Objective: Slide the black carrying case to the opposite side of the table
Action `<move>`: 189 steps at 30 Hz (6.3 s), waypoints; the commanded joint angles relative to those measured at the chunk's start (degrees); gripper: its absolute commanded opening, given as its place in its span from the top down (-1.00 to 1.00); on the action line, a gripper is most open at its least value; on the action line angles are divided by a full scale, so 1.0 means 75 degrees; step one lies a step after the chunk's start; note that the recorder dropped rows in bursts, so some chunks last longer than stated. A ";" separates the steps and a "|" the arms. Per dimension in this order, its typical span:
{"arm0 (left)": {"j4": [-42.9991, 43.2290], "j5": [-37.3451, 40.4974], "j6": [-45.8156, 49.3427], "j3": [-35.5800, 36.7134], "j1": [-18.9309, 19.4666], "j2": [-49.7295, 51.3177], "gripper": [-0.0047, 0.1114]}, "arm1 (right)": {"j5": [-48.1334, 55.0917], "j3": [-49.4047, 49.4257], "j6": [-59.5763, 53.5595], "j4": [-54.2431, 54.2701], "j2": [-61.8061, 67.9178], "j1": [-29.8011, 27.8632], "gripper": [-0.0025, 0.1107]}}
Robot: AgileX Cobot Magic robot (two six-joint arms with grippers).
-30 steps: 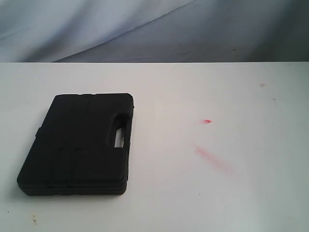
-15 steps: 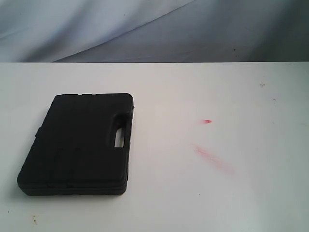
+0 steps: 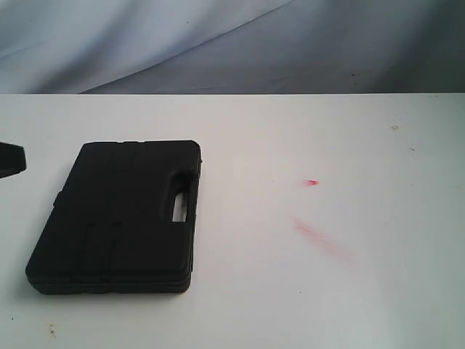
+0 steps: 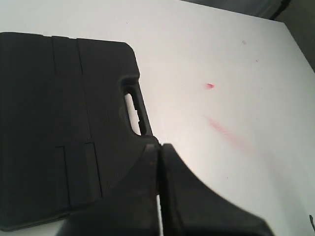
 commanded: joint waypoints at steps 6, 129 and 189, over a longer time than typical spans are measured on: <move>-0.0027 0.0166 -0.0011 -0.1138 -0.0028 0.1888 0.92 | -0.0059 0.0025 -0.0044 0.0020 -0.0018 -0.0051 0.96; 0.4380 0.0331 -0.4758 -0.6303 -0.2970 1.0553 0.70 | -0.0059 0.0025 -0.0044 0.0020 -0.0018 -0.0051 0.96; 0.3178 0.1826 -0.6424 -0.9619 -0.3850 1.2448 0.72 | -0.0059 0.0025 -0.0044 0.0020 -0.0018 -0.0051 0.96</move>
